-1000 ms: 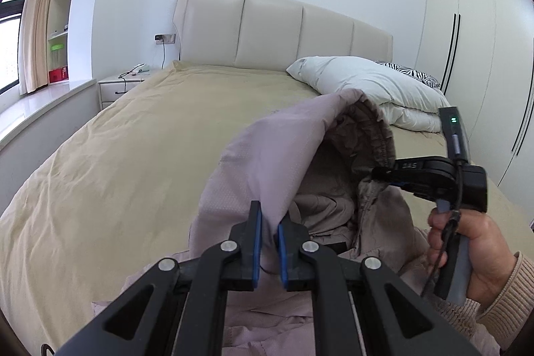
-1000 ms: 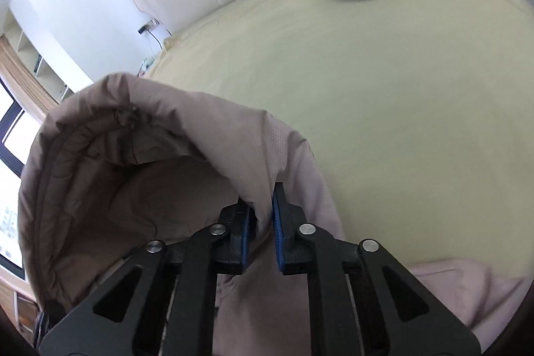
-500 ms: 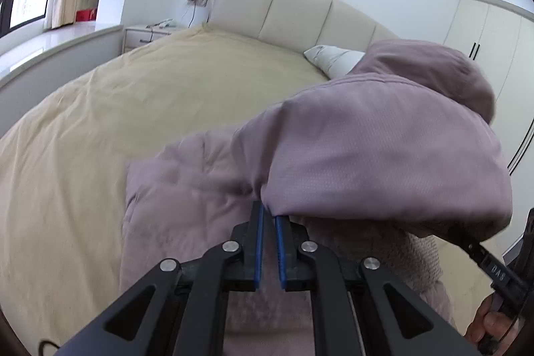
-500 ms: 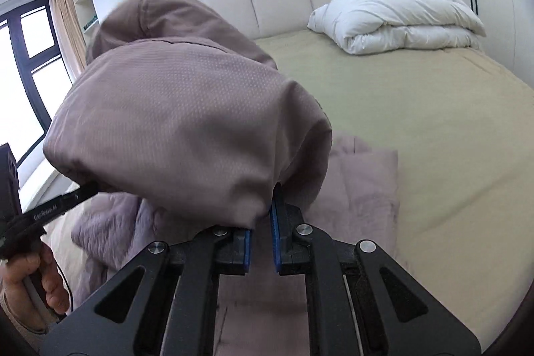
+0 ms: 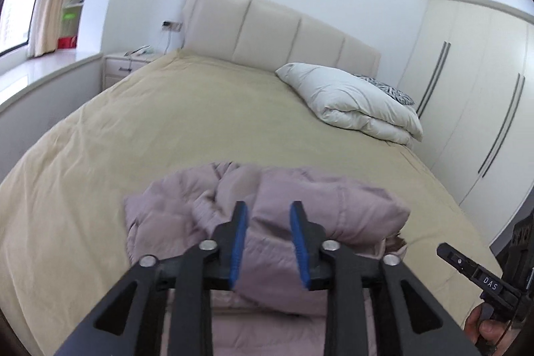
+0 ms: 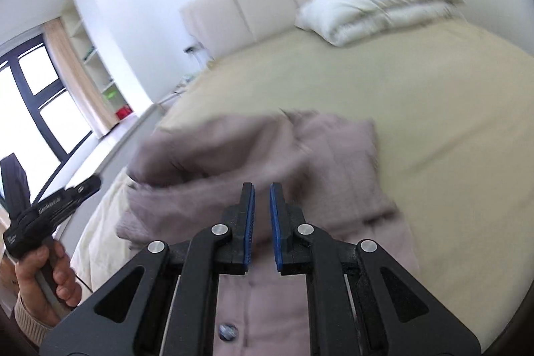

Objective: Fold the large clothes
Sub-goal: 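Fold the hood down onto the coat body with both grippers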

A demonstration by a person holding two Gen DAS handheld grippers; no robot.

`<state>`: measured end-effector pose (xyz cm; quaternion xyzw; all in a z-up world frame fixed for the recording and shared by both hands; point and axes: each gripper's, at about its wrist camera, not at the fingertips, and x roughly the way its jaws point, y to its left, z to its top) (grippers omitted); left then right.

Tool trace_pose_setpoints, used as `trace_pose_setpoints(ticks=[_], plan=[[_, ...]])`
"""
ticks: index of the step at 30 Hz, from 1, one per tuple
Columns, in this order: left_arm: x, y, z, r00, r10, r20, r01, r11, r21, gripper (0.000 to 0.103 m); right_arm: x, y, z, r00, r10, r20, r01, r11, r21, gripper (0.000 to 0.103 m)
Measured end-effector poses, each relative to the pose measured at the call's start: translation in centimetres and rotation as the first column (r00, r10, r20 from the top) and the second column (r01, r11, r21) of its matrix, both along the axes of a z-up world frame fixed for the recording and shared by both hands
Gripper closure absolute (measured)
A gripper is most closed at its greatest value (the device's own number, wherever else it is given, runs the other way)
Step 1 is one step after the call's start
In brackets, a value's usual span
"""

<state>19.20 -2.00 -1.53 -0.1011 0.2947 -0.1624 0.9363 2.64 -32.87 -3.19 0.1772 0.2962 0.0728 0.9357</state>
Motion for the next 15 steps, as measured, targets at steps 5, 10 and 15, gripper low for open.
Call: trace_pose_setpoints(ticks=[5,10,15], plan=[[5.0,-4.7,-2.6,0.995,-0.064,-0.075,0.072,0.992,0.107,0.060,6.2,3.5,0.5,0.995,0.101,-0.010,-0.101,0.989,-0.103,0.093],[9.2,-6.3,-9.2,0.971,-0.048,-0.236,0.100,0.972,0.214,0.062,13.7,4.4,-6.9,0.965,0.059,-0.255,-0.092,0.989,-0.117,0.093],[10.1,-6.6,-12.7,0.969,-0.052,-0.243,0.109,0.967,0.228,0.065,16.8,3.1,-13.6,0.959,0.079,-0.273,-0.102,0.992,-0.071,0.099]])
